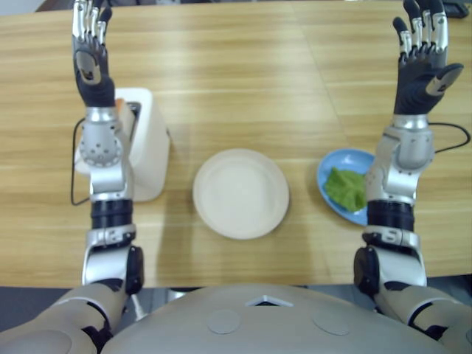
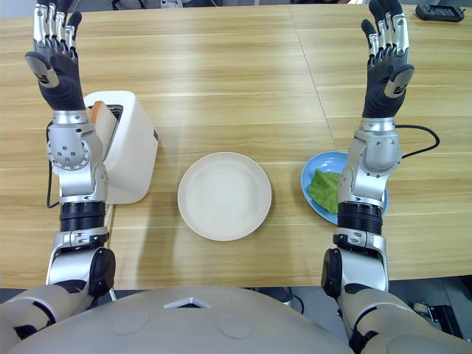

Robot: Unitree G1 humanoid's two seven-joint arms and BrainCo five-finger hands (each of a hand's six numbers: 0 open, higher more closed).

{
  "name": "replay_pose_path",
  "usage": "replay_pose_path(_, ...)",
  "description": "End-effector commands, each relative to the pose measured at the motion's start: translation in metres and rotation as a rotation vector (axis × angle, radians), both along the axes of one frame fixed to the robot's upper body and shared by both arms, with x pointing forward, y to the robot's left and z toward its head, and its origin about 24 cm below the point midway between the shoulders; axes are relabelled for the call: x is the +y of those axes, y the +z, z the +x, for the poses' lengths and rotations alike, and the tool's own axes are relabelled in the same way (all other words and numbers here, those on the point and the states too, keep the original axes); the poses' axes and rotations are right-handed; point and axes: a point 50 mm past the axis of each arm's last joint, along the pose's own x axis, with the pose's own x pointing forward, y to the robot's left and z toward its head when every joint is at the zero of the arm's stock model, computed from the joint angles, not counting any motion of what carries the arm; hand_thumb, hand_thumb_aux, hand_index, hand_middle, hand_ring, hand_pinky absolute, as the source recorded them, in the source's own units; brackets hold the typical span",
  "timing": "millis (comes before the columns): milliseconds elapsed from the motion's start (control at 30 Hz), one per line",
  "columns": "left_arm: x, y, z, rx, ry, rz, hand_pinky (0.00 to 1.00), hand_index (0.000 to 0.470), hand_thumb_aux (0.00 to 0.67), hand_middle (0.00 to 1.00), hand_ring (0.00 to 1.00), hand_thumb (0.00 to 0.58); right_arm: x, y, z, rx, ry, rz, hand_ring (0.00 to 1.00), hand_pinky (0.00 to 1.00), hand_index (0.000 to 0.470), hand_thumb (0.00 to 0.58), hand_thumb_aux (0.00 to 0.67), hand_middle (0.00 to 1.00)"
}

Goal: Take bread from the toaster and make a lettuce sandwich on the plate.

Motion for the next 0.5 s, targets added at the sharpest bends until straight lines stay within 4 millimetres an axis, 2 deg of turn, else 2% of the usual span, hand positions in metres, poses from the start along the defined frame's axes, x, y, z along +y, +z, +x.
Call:
replay_pose_path(33, 0.022, 0.010, -0.008, 0.010, 0.124, 0.125, 0.00, 0.000, 0.000, 0.00, 0.00, 0.000, -0.002, -0.003, -0.006, 0.003, -0.009, -0.008, 0.00, 0.00, 0.000, 0.000, 0.000, 0.00)
replay_pose_path(67, 0.039, 0.018, -0.012, 0.028, 0.197, 0.197, 0.00, 0.000, 0.000, 0.00, 0.00, 0.000, -0.002, -0.004, -0.009, 0.004, -0.010, -0.012, 0.00, 0.00, 0.000, 0.000, 0.000, 0.00)
replay_pose_path(267, 0.104, 0.045, -0.027, 0.225, 0.478, 0.563, 0.00, 0.000, 0.000, 0.00, 0.00, 0.000, -0.010, -0.007, -0.024, 0.001, -0.044, -0.012, 0.00, 0.00, 0.000, 0.000, 0.000, 0.00)
replay_pose_path(400, 0.131, 0.051, -0.038, 0.362, 0.570, 0.732, 0.00, 0.000, 0.000, 0.00, 0.00, 0.000, -0.014, -0.011, -0.032, 0.004, -0.072, -0.002, 0.00, 0.00, 0.000, 0.000, 0.000, 0.00)
replay_pose_path(500, 0.143, 0.040, -0.047, 0.509, 0.583, 0.893, 0.00, 0.000, 0.000, 0.00, 0.00, 0.000, -0.012, -0.010, -0.034, 0.002, -0.077, 0.000, 0.00, 0.00, 0.000, 0.000, 0.000, 0.00)
